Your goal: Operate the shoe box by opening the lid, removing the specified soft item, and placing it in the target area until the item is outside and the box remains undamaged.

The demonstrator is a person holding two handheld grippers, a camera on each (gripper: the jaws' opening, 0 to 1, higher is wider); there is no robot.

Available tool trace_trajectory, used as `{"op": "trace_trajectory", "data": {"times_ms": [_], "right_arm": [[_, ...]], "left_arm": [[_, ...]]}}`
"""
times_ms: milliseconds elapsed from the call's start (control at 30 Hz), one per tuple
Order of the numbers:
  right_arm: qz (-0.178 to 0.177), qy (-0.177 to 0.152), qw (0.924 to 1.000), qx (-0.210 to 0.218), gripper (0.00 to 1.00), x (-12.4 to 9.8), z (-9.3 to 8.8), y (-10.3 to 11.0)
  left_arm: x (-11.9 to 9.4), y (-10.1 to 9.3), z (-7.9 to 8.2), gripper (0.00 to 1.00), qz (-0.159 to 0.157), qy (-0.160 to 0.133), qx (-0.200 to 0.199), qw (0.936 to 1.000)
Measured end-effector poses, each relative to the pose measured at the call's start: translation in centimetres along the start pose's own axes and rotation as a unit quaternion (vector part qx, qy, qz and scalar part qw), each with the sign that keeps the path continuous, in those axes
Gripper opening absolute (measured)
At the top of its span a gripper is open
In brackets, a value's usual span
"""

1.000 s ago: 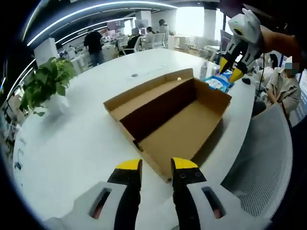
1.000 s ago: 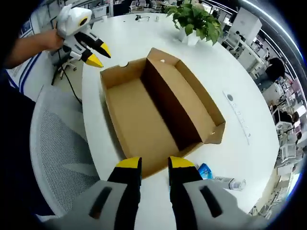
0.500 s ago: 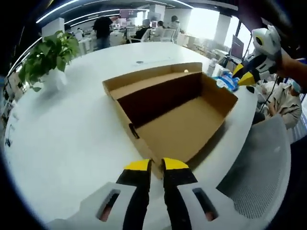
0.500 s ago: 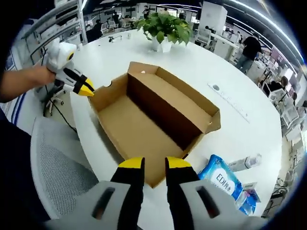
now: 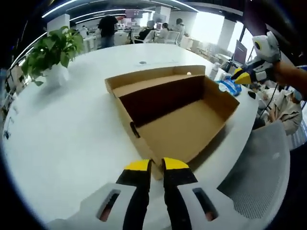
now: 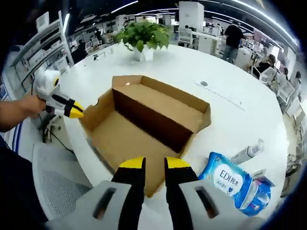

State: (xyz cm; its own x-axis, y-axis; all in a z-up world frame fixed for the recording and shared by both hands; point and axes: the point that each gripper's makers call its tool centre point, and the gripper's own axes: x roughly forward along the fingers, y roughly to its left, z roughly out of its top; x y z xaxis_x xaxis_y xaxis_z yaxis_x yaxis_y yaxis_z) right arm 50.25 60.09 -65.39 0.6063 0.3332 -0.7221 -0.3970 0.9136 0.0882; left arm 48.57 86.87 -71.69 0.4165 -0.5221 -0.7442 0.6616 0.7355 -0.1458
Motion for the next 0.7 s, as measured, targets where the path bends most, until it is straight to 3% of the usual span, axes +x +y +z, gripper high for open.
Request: {"op": "trace_trajectory", "data": {"times_ms": [100,167,300,500,600,700], "right_arm": [[-0.048,-0.022,0.9949,0.086,0.08,0.8,1.6,-3.6],[-0.074,-0.027,0.9902,0.115,0.06,1.5,2.5,-5.7],[-0.089,-0.022,0.9894,0.112,0.07,3.0,4.4,-7.7],[-0.093,0.035,0.9904,0.096,0.09,6.5,6.0,-10.1],[-0.095,0.056,0.9899,0.088,0.10,8.0,6.2,-11.0],[-0.073,0.096,0.9896,0.078,0.10,9.6,5.4,-11.0]], "left_arm": [[0.0,-0.1,0.0,0.07,0.002,-0.006,-0.001,1.0000],[0.0,0.0,-0.1,0.07,0.005,-0.014,-0.001,0.9999],[0.0,-0.1,-0.1,0.07,0.009,-0.025,-0.005,0.9996],[-0.1,-0.1,0.0,0.07,0.013,-0.025,-0.010,0.9996],[0.0,-0.1,0.0,0.07,0.014,-0.025,-0.013,0.9995],[0.0,0.0,0.0,0.07,0.014,-0.021,-0.015,0.9996]]}}
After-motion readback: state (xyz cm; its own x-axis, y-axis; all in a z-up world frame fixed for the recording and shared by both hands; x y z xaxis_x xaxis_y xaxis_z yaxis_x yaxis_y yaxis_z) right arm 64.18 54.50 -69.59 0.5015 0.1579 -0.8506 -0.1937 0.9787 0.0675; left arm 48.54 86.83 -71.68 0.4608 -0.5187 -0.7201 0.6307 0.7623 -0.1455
